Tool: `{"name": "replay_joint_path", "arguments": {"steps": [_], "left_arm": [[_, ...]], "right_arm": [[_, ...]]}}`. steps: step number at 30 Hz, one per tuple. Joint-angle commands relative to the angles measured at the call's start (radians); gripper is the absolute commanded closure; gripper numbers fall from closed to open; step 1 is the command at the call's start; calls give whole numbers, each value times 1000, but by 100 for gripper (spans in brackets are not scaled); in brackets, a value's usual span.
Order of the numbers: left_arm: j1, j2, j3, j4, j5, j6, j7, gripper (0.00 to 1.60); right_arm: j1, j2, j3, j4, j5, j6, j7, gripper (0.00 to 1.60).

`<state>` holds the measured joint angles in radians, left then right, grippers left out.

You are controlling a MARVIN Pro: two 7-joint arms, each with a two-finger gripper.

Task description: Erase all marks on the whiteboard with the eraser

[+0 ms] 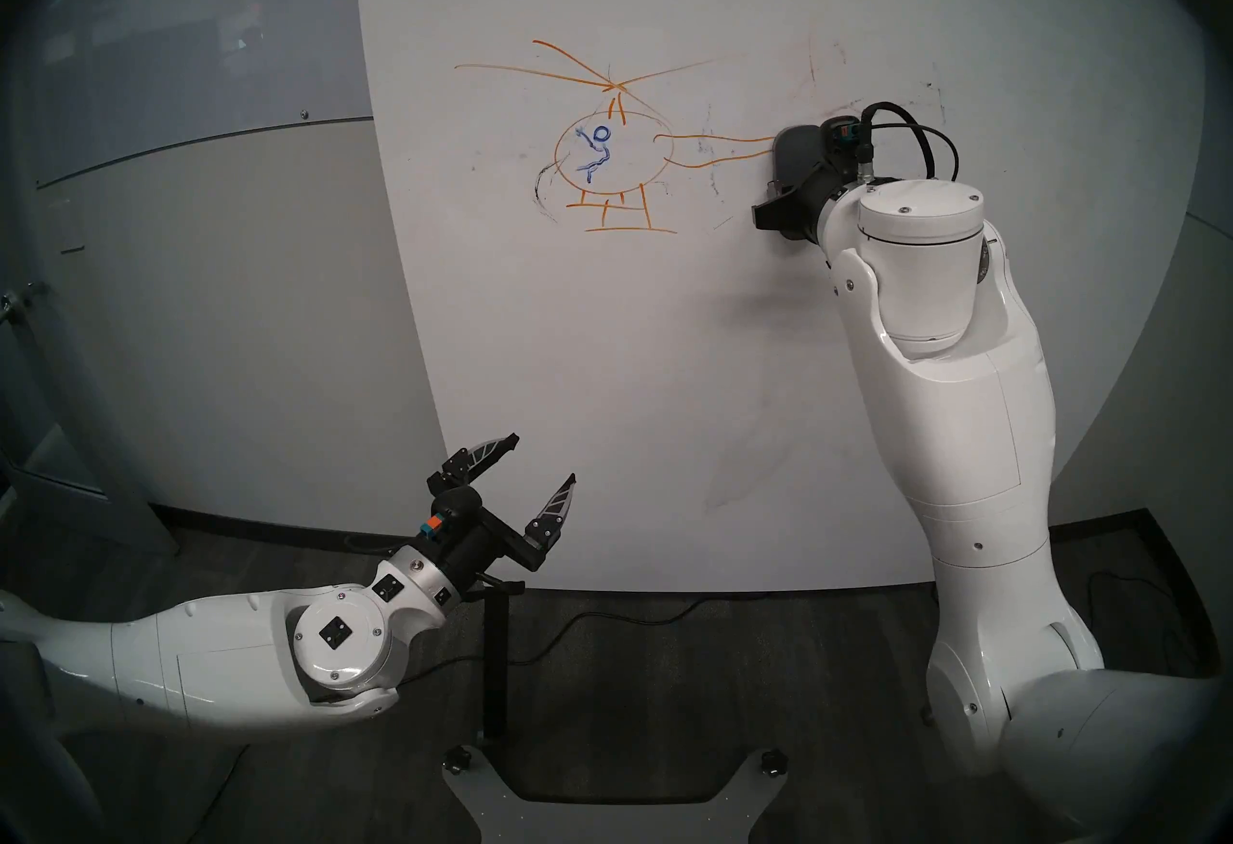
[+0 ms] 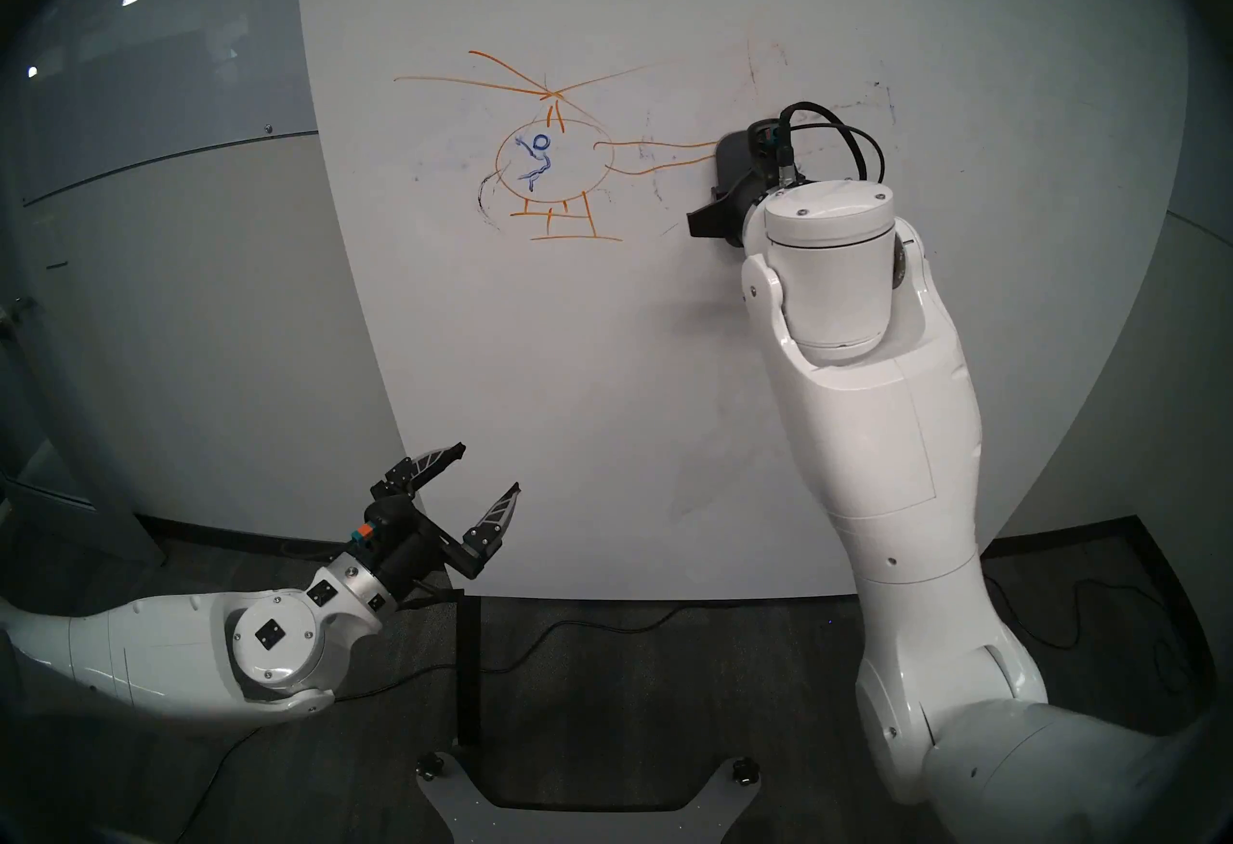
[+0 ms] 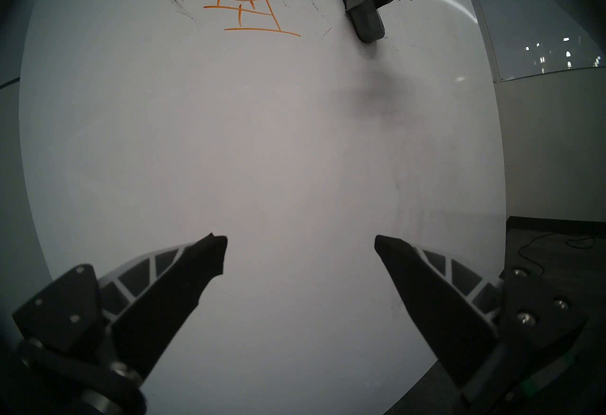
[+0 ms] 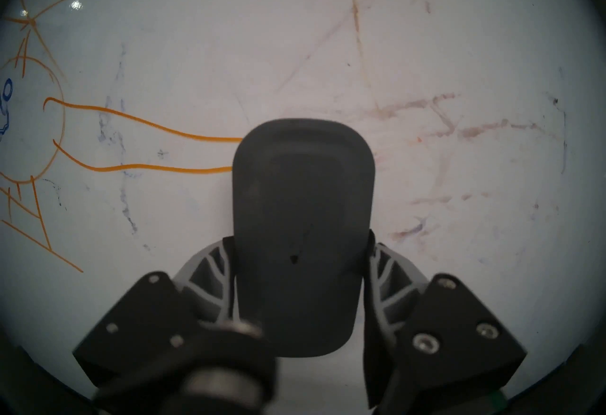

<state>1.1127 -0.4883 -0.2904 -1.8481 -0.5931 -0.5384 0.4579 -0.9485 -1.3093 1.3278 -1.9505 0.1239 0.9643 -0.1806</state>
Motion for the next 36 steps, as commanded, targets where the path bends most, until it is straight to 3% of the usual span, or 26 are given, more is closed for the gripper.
{"name": "replay_joint_path", "arguments": {"steps": [1,22,36], "left_arm": [[-8,0,-8,-8,0,-5,0,0],[-8,0,-8,-8,0,-6,0,0],[-8,0,-7,-8,0,-5,0,0]], "right_arm": [[77,-16,6,-17,1,-18,4,160],[-85,27,-36,-55,-38,-55,29,160],[-11,-4,-34,0,-53,-63,32,160]]}}
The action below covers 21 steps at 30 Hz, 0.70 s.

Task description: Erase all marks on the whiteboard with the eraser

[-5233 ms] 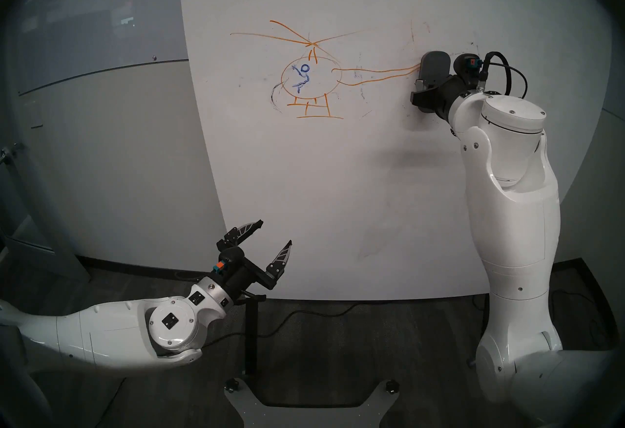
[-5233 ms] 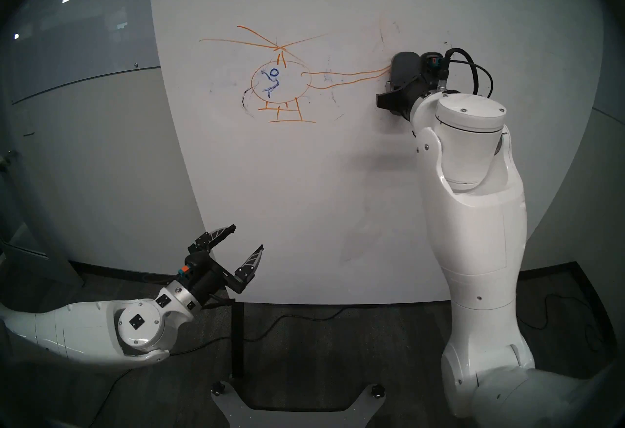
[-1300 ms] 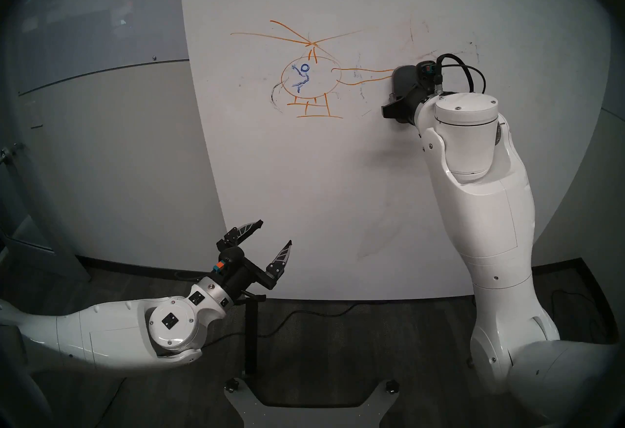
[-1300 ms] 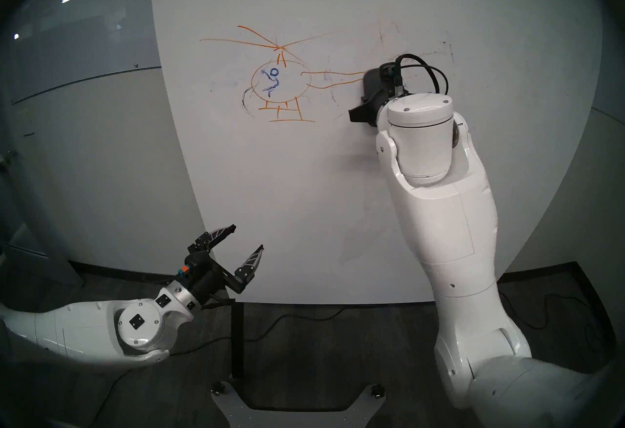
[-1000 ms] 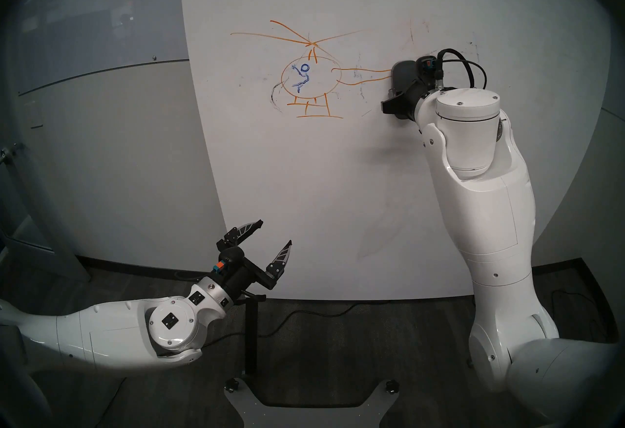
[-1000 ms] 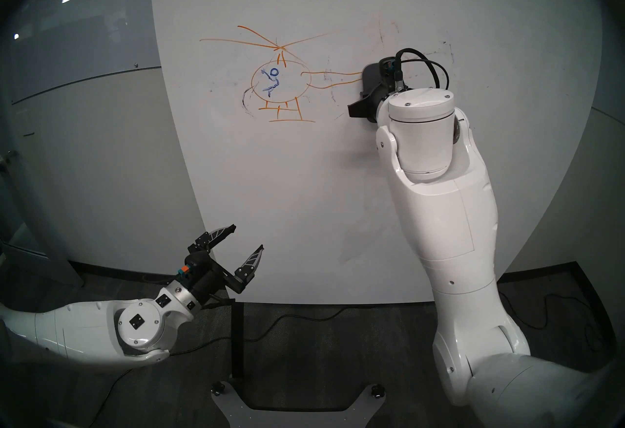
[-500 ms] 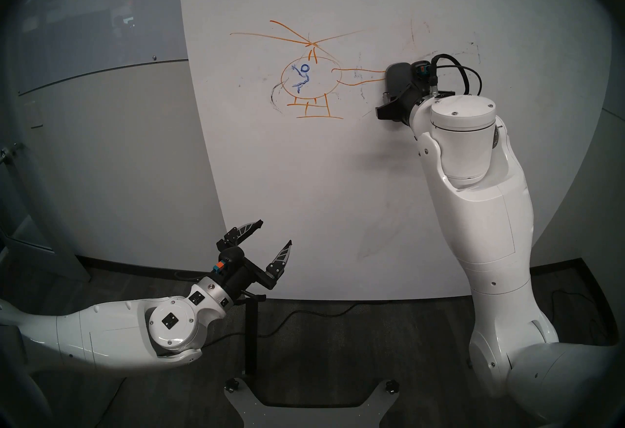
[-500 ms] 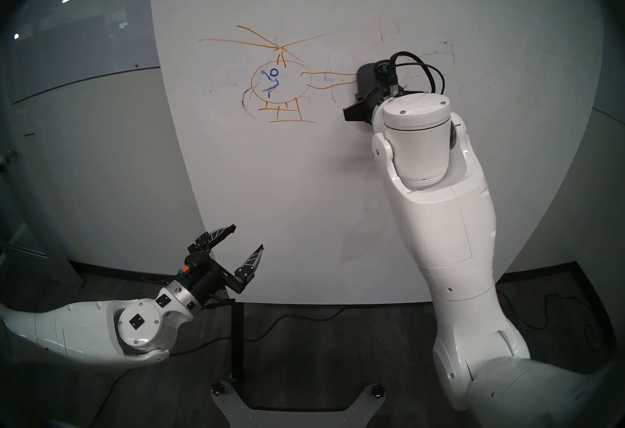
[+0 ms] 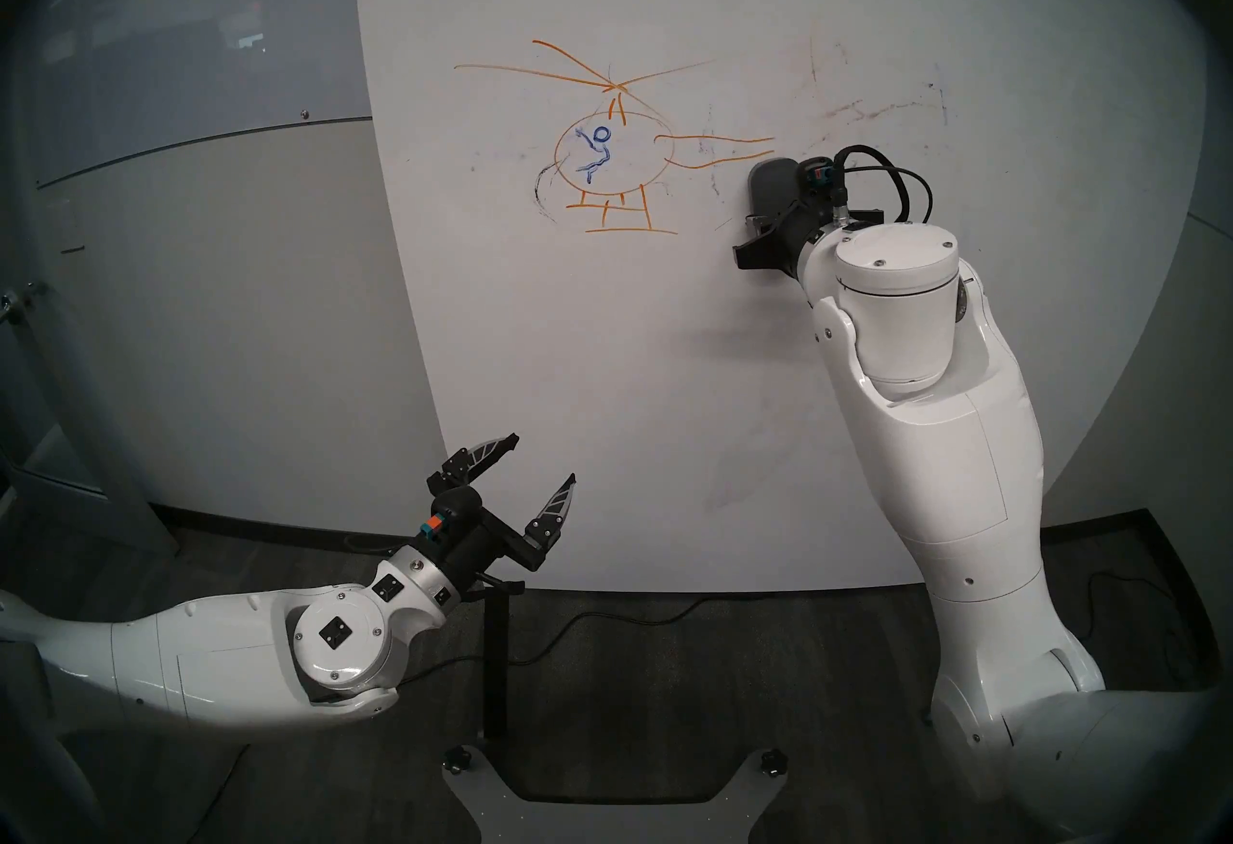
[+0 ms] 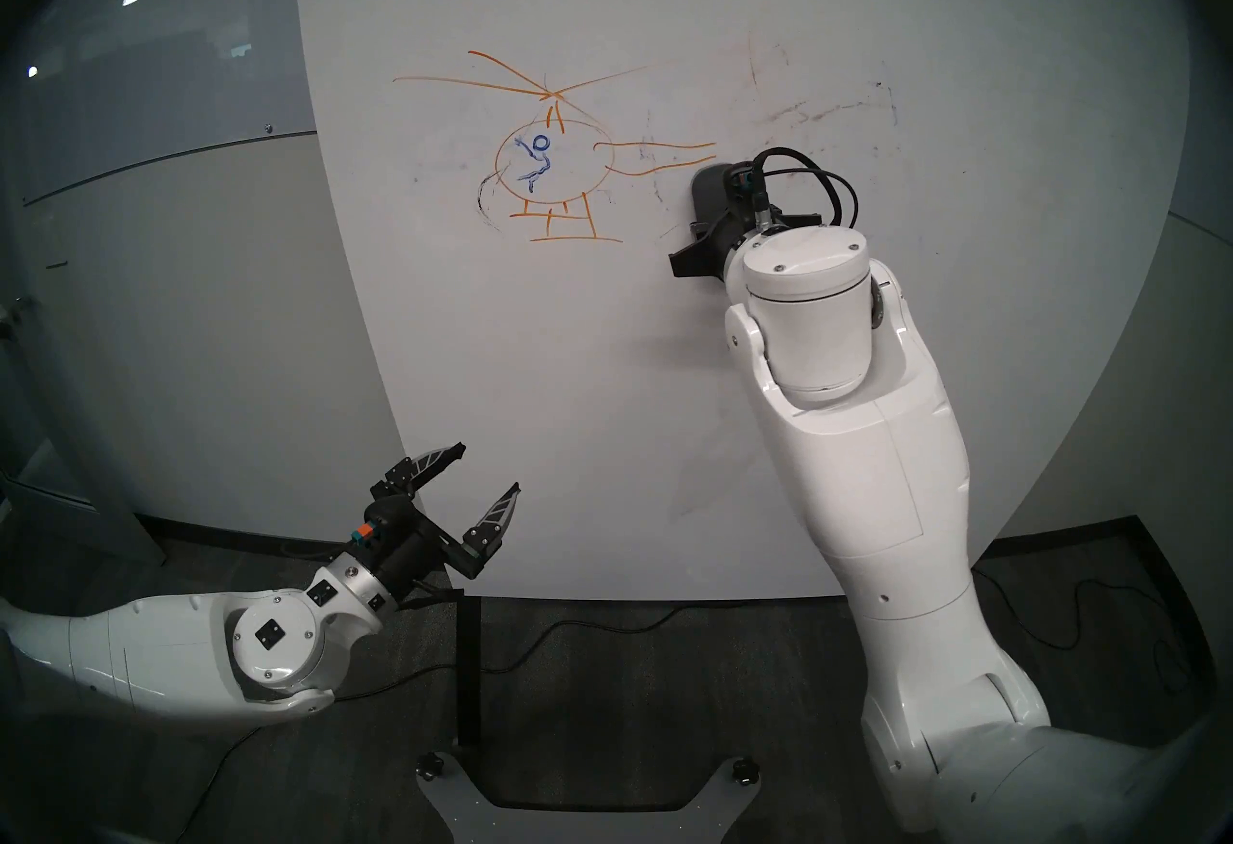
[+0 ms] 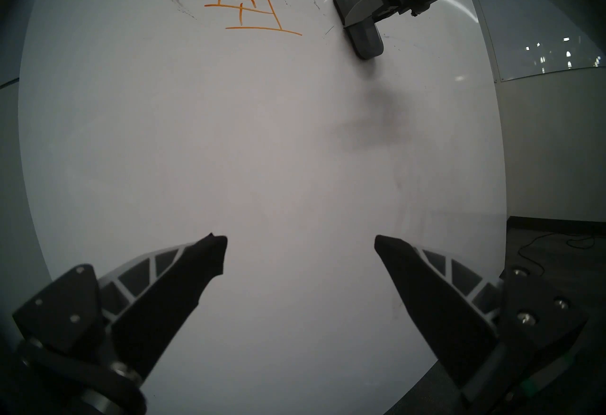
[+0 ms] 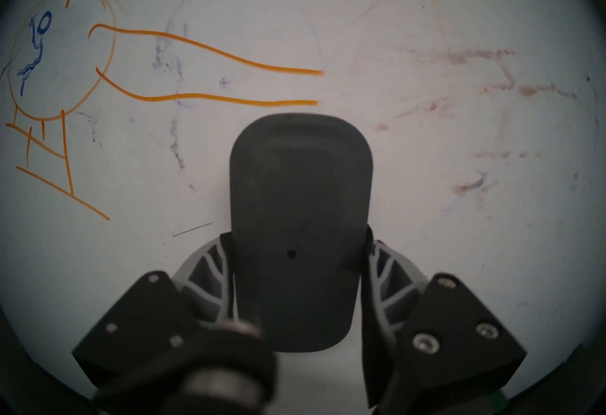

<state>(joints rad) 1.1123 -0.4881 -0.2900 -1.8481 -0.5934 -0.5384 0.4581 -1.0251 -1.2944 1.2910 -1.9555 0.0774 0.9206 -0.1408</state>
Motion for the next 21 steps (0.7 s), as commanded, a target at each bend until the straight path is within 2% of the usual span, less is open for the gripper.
{"name": "replay_joint_path", "arguments": {"steps": [1,21], "left_arm": [[-8,0,-8,-8,0,-5,0,0],[-8,0,-7,-7,0,-5,0,0]], "right_arm": [[69,-21,1,6,-8,-19,-8,160],[129,-37,-11,6,-25,3,-4,160]]}}
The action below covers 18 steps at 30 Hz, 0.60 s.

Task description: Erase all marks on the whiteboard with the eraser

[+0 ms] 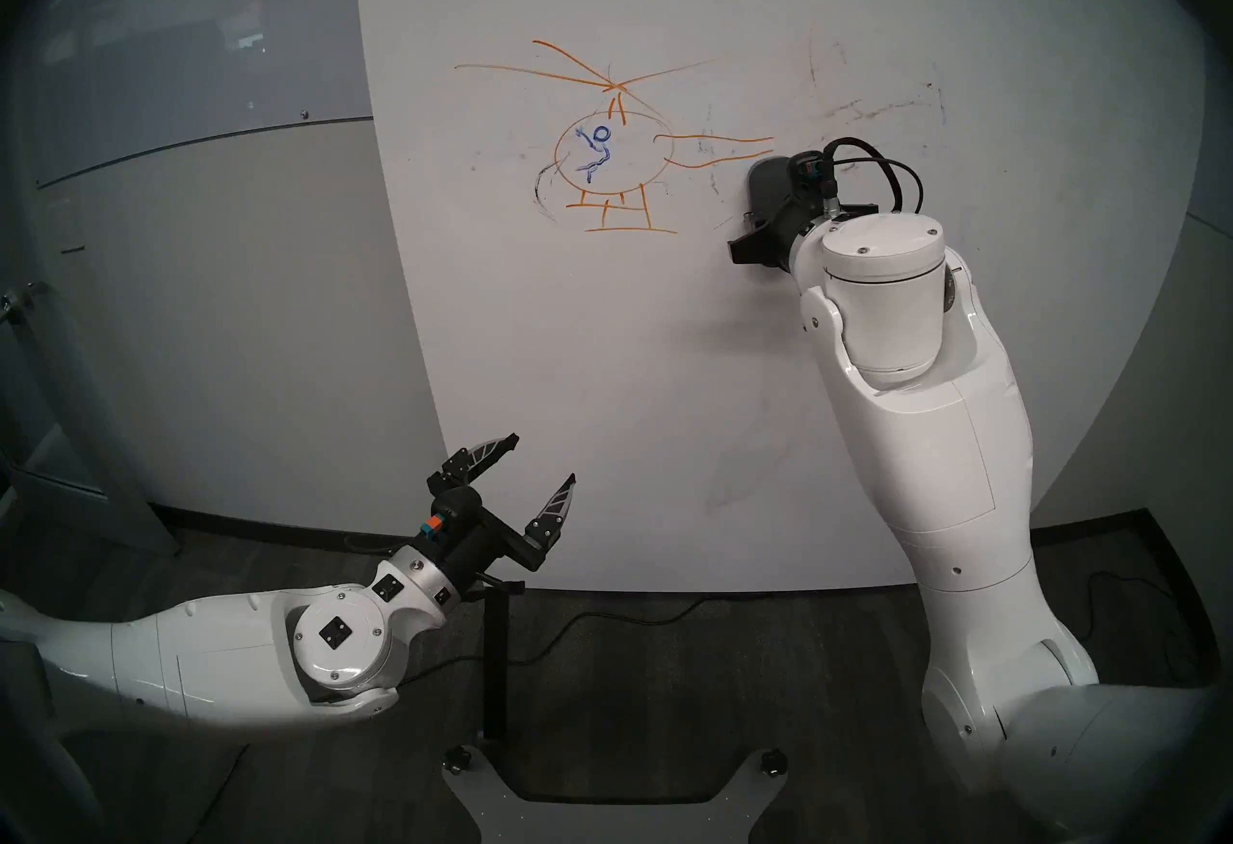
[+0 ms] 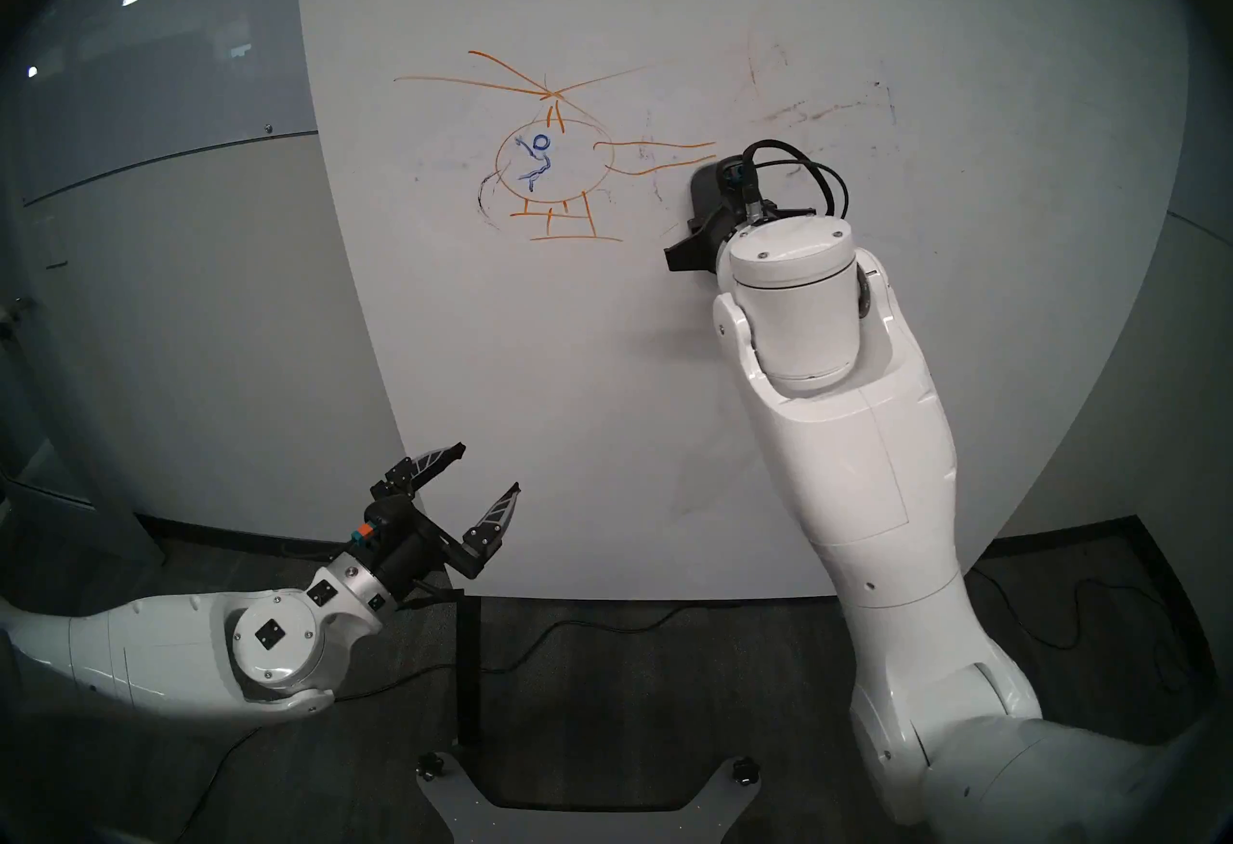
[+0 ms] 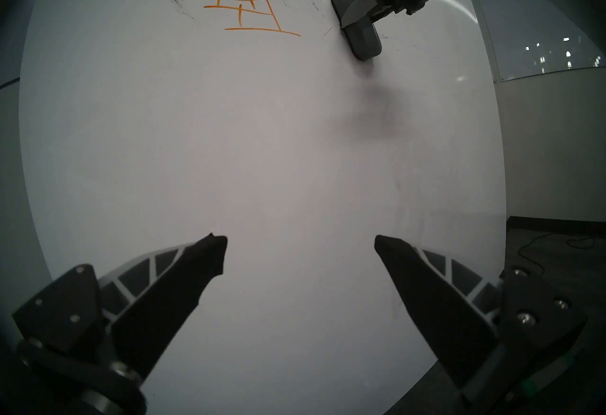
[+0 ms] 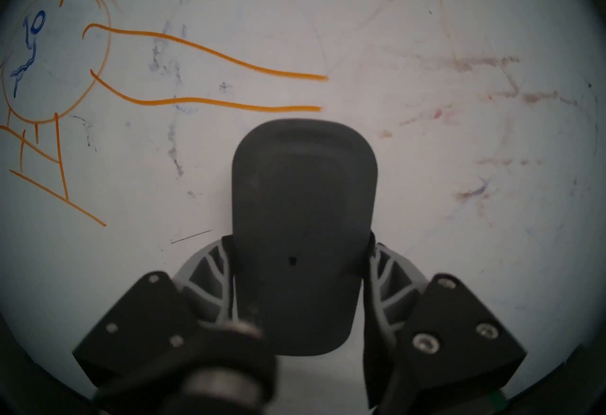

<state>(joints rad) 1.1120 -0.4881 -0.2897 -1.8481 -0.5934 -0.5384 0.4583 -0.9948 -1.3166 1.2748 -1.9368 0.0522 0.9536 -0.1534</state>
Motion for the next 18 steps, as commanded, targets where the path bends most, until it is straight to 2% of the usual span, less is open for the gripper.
{"name": "replay_joint_path", "arguments": {"steps": [1,18], "left_arm": [[-8,0,-8,-7,0,-5,0,0],[-8,0,-7,-7,0,-5,0,0]], "right_arm": [[98,-15,5,-13,0,-29,9,160],[134,-7,0,-32,-13,-22,49,160]]}}
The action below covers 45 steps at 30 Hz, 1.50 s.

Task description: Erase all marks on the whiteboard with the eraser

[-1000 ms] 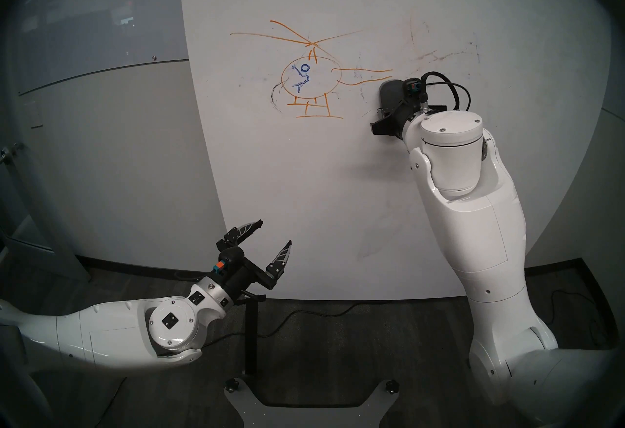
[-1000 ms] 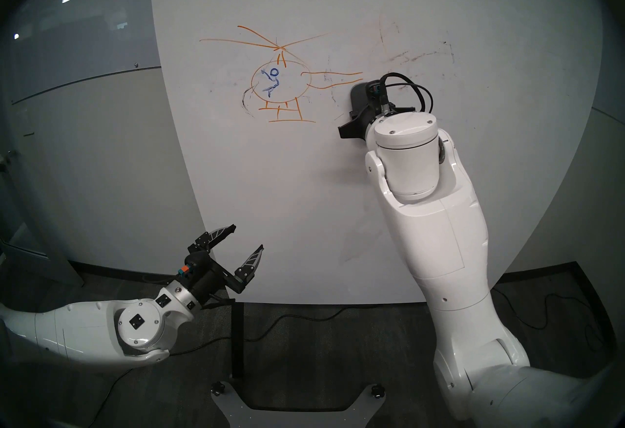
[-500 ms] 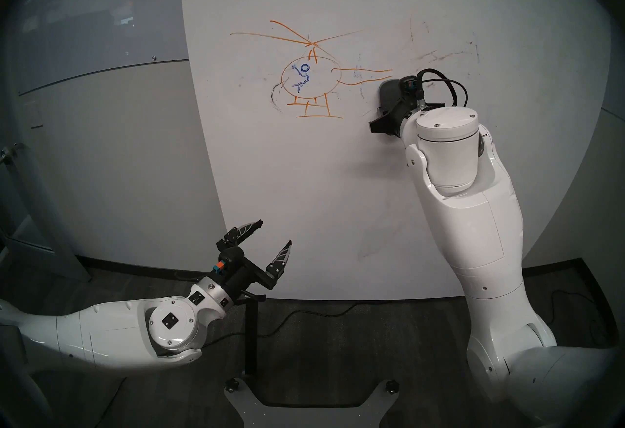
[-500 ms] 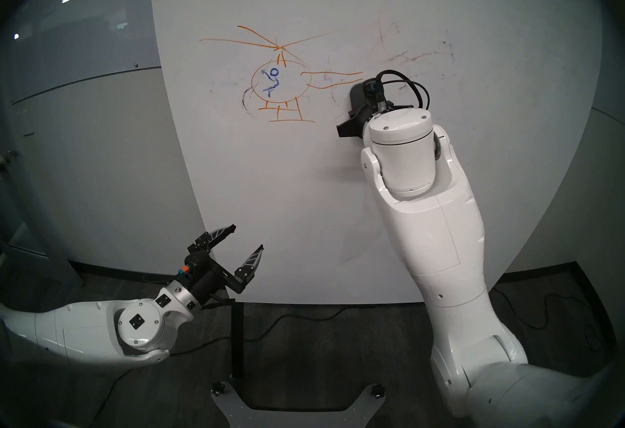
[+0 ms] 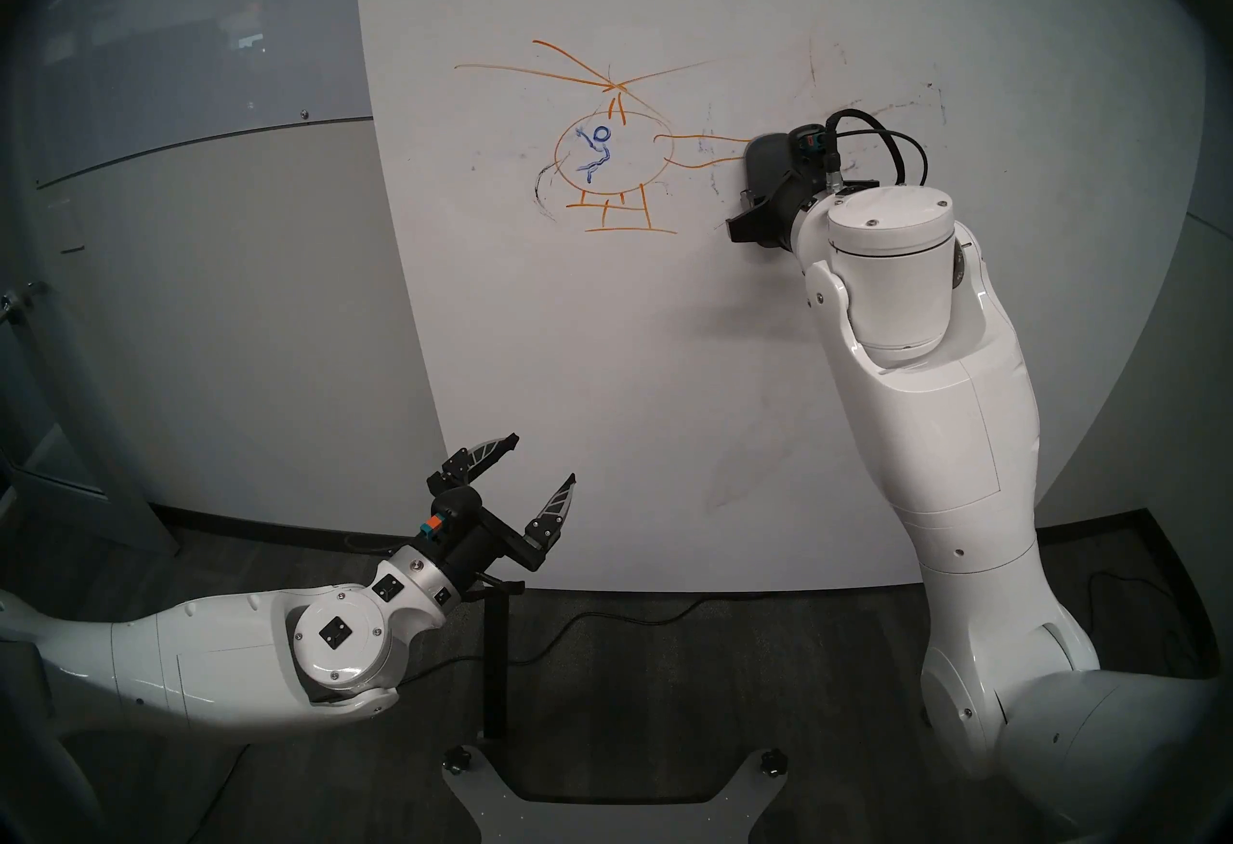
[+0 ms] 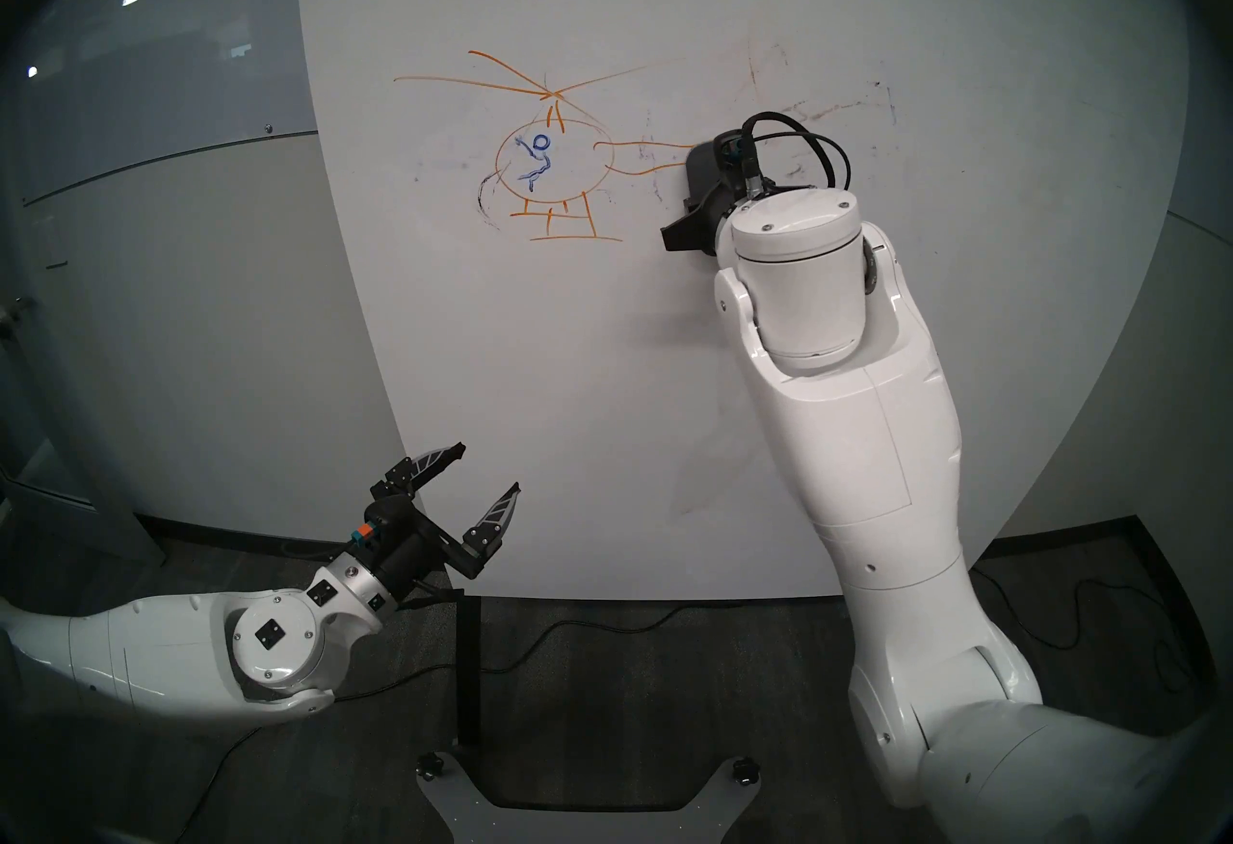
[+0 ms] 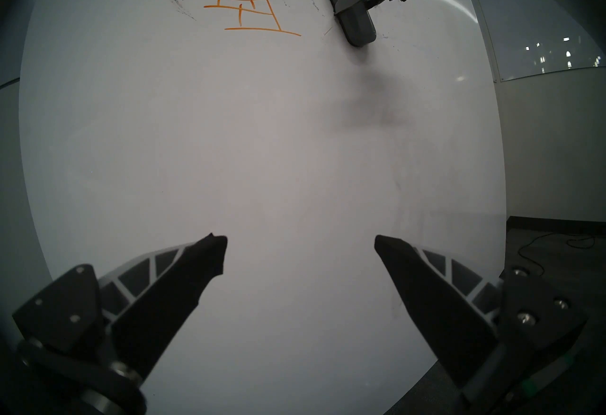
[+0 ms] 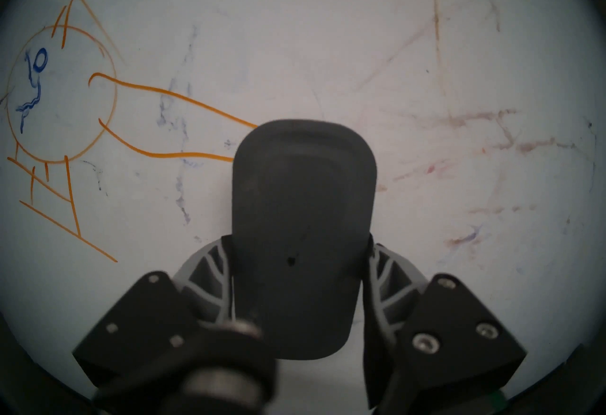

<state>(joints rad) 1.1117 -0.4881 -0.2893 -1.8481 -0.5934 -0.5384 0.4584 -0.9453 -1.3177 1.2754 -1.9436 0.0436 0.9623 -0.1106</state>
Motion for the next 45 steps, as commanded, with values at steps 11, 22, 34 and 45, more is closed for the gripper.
{"name": "replay_joint_path", "arguments": {"steps": [11,22,34,45], "left_arm": [[-8,0,-8,-8,0,-5,0,0],[-8,0,-8,-8,0,-6,0,0],[-8,0,-8,-8,0,-6,0,0],[-8,0,-7,-8,0,-6,0,0]], "right_arm": [[84,-11,-12,-25,-19,-37,29,160],[14,-1,-20,-38,-36,-58,34,160],[-22,-5,-21,-36,-51,-82,38,160],[-24,-10,-20,-21,-61,-92,42,160]]}}
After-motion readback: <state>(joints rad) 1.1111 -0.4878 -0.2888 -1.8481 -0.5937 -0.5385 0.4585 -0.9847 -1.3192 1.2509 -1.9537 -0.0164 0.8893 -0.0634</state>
